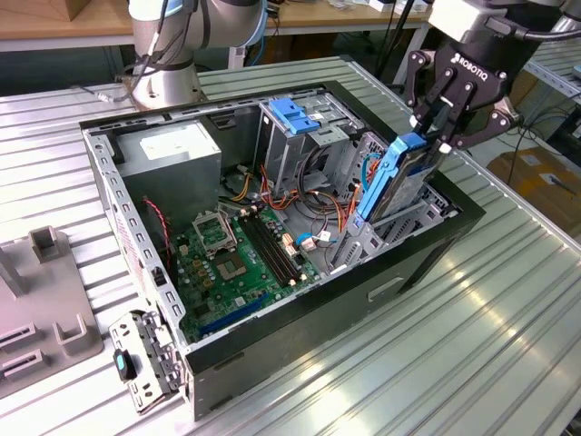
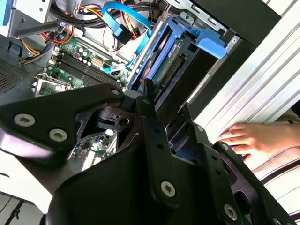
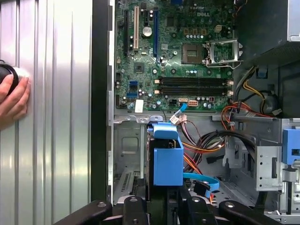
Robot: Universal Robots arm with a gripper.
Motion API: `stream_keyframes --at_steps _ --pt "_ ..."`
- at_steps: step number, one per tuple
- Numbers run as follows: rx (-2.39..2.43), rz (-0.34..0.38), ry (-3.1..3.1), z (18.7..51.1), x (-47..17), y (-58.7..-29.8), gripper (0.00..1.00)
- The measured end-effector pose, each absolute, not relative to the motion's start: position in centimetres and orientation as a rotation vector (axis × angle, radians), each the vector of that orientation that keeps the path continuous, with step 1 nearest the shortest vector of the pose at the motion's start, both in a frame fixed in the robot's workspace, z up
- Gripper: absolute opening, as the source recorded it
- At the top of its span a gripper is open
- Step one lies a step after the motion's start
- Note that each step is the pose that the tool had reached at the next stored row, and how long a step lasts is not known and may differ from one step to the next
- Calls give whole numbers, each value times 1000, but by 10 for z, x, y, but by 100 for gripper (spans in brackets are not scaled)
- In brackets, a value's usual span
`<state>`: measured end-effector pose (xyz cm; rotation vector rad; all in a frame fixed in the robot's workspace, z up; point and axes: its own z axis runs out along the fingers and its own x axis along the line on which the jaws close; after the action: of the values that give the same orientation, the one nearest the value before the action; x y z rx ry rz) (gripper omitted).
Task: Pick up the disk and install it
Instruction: 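Insert the disk into the insertion slot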
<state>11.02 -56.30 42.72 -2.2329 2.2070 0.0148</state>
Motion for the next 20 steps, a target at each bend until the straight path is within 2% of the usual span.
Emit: stream_keyframes --at_steps 20 --pt "-2233 15 2207 382 110 -563 35"
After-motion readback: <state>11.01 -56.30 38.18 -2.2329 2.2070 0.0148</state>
